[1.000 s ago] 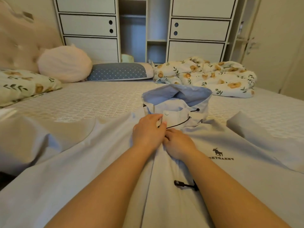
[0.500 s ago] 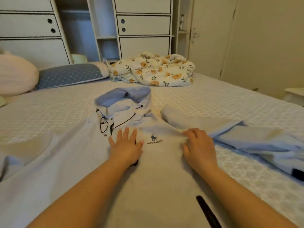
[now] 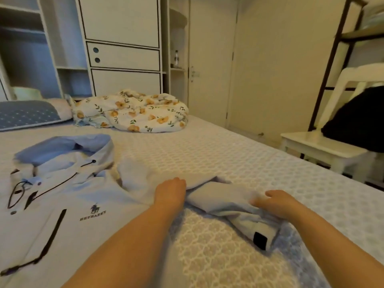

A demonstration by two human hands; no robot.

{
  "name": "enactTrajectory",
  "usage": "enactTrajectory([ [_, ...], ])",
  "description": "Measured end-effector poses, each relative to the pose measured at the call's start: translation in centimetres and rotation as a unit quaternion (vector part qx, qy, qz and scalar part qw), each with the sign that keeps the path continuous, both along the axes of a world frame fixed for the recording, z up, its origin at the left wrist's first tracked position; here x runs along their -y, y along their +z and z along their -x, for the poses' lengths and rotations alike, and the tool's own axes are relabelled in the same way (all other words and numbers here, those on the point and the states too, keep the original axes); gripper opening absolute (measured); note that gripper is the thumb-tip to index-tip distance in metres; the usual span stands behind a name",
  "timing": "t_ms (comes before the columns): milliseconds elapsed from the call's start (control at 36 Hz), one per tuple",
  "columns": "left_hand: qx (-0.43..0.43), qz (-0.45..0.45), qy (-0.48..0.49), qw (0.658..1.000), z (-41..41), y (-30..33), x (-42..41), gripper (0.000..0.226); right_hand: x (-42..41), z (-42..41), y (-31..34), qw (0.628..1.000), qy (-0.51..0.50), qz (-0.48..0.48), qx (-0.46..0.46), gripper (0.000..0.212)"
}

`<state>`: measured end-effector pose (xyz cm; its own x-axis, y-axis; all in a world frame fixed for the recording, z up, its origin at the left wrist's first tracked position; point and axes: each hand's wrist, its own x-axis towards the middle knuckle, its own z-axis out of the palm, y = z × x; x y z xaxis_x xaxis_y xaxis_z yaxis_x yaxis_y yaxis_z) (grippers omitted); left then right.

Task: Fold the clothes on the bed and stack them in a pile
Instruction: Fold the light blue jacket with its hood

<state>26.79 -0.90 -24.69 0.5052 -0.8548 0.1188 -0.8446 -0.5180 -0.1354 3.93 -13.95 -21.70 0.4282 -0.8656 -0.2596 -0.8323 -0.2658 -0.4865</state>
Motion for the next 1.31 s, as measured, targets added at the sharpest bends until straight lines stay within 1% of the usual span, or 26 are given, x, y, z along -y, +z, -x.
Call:
enactTrajectory([
  [56,-0.003,0.022,0.027,0.999,-0.2,-0.7,0.3,0.026,-0.1,0.0,0.3,0.997,0.022,-0.037,-0.065,0.055],
  [83,-0.041,0.071,0.044,0.996,-0.5,-0.6,0.3,0.029,-0.3,-0.2,0.5,0.996,0.026,-0.03,-0.08,0.047],
  [111,-0.094,0.132,0.065,0.985,-0.9,-0.1,0.3,0.034,-0.3,-0.4,0.8,0.996,0.024,0.0,-0.083,0.038],
  [167,-0.153,0.243,0.095,0.953,-2.1,1.7,0.0,0.04,-0.1,-0.7,2.0,0.987,-0.009,0.144,-0.072,0.017],
  [194,-0.147,0.289,0.102,0.941,-2.5,2.8,-0.3,0.041,0.6,-0.6,2.8,0.964,-0.034,0.257,-0.061,0.007],
  [250,-0.131,0.396,0.085,0.905,-2.8,4.1,-1.0,0.039,2.3,0.0,4.5,0.865,-0.061,0.498,0.006,0.013],
  [278,-0.142,0.433,0.062,0.888,-2.8,4.6,-1.6,0.039,3.0,0.7,5.2,0.811,-0.055,0.58,0.049,0.017],
  [306,-0.158,0.442,0.029,0.882,-2.7,4.7,-2.2,0.039,3.7,1.3,5.5,0.774,-0.048,0.627,0.074,0.02],
  [333,-0.168,0.414,-0.009,0.894,-2.6,4.5,-2.8,0.04,4.4,2.0,5.4,0.766,-0.034,0.64,0.041,0.025],
  [361,-0.162,0.35,-0.048,0.921,-2.6,4.1,-3.3,0.041,5.0,2.6,4.8,0.775,-0.014,0.629,-0.05,0.029],
  [389,-0.146,0.262,-0.085,0.95,-2.5,3.5,-3.6,0.042,5.2,3.3,4.1,0.801,0.004,0.583,-0.138,0.032],
  [444,-0.139,0.08,-0.137,0.977,-2.2,1.8,-4.0,0.043,5.2,4.8,2.2,0.83,0.004,0.503,-0.242,0.035],
  [528,-0.132,-0.115,-0.155,0.972,-0.3,-0.8,-3.5,0.043,4.3,6.3,0.1,0.867,-0.063,0.43,-0.243,0.032],
  [583,-0.129,-0.163,-0.149,0.967,0.9,-2.1,-3.0,0.048,4.1,6.5,-0.2,0.884,-0.096,0.409,-0.203,0.029],
  [722,-0.144,-0.128,-0.143,0.971,3.1,-4.0,-1.5,0.061,4.2,3.3,-0.6,0.947,-0.083,0.308,-0.023,0.035],
  [806,-0.174,-0.102,-0.134,0.97,4.1,-4.6,-0.3,0.062,4.3,1.7,-2.3,0.969,-0.108,0.214,0.057,0.055],
  [861,-0.18,-0.093,-0.139,0.969,5.2,-4.6,1.2,0.063,3.7,1.1,-4.4,0.976,-0.125,0.162,0.075,0.065],
  [889,-0.179,-0.087,-0.145,0.969,5.9,-4.6,2.1,0.063,3.3,0.7,-5.6,0.976,-0.12,0.174,0.053,0.065],
  [944,-0.182,-0.075,-0.165,0.966,7.8,-4.8,4.3,0.065,2.9,0.5,-7.4,0.97,-0.113,0.213,0.027,0.065],
  [1000,-0.185,-0.054,-0.196,0.962,9.6,-5.1,6.6,0.067,3.4,0.6,-7.9,0.956,-0.163,0.221,0.108,0.063],
  [1028,-0.184,-0.043,-0.209,0.96,10.3,-5.2,7.6,0.067,3.9,0.9,-7.6,0.936,-0.215,0.215,0.178,0.062],
  [1111,-0.181,-0.018,-0.234,0.955,11.6,-5.4,10.0,0.065,5.6,2.2,-6.5,0.834,-0.375,0.162,0.372,0.07],
  [1167,-0.176,-0.019,-0.247,0.953,12.0,-5.5,10.9,0.064,6.5,2.6,-6.0,0.801,-0.414,0.106,0.419,0.079],
  [1222,-0.177,-0.025,-0.252,0.951,12.3,-5.4,11.3,0.066,7.5,2.8,-5.9,0.802,-0.421,0.059,0.42,0.08],
  [1250,-0.202,-0.024,-0.246,0.948,12.5,-5.3,11.3,0.065,7.9,2.6,-5.8,0.813,-0.41,0.032,0.413,0.072],
  [1306,-0.339,0.008,-0.215,0.916,12.8,-4.6,11.1,0.062,7.9,2.2,-5.2,0.842,-0.367,-0.024,0.394,0.054],
])
